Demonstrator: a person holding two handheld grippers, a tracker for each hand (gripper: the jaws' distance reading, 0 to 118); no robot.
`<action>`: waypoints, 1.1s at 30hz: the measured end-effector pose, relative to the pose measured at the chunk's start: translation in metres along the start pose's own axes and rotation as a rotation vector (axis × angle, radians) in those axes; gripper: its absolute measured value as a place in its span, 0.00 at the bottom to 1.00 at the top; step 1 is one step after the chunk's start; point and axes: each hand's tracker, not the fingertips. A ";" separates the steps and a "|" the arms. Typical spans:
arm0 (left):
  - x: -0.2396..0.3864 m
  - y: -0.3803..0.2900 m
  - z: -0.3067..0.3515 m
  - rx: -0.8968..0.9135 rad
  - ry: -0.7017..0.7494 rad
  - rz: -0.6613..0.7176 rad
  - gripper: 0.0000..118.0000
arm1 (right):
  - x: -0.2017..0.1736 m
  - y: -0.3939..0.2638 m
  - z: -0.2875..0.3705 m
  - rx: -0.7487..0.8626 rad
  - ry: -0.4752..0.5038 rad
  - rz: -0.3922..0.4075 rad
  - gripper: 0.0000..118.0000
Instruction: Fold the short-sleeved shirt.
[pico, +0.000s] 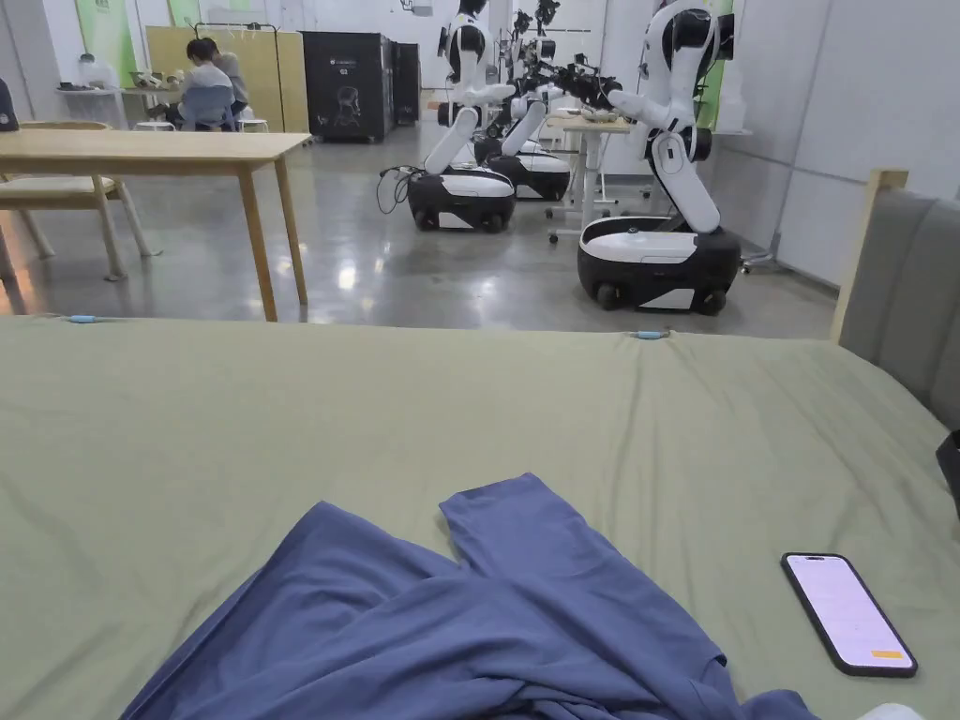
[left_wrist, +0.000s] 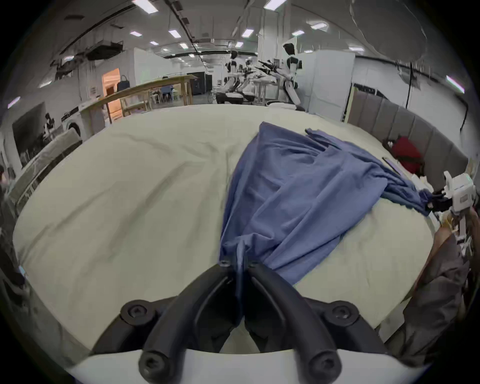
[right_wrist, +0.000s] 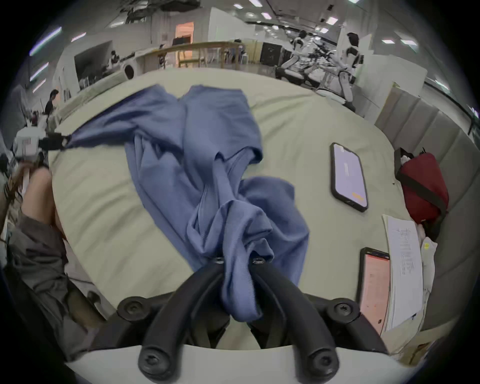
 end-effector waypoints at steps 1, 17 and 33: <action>0.000 0.004 0.004 0.016 0.010 0.020 0.22 | 0.001 0.000 0.008 0.039 -0.011 -0.021 0.30; -0.021 -0.021 0.122 0.226 0.053 0.196 0.00 | -0.074 -0.050 0.194 0.545 -0.069 -0.116 0.01; -0.012 -0.009 0.003 0.071 0.084 -0.031 0.33 | -0.093 -0.026 0.190 0.499 -0.059 -0.091 0.01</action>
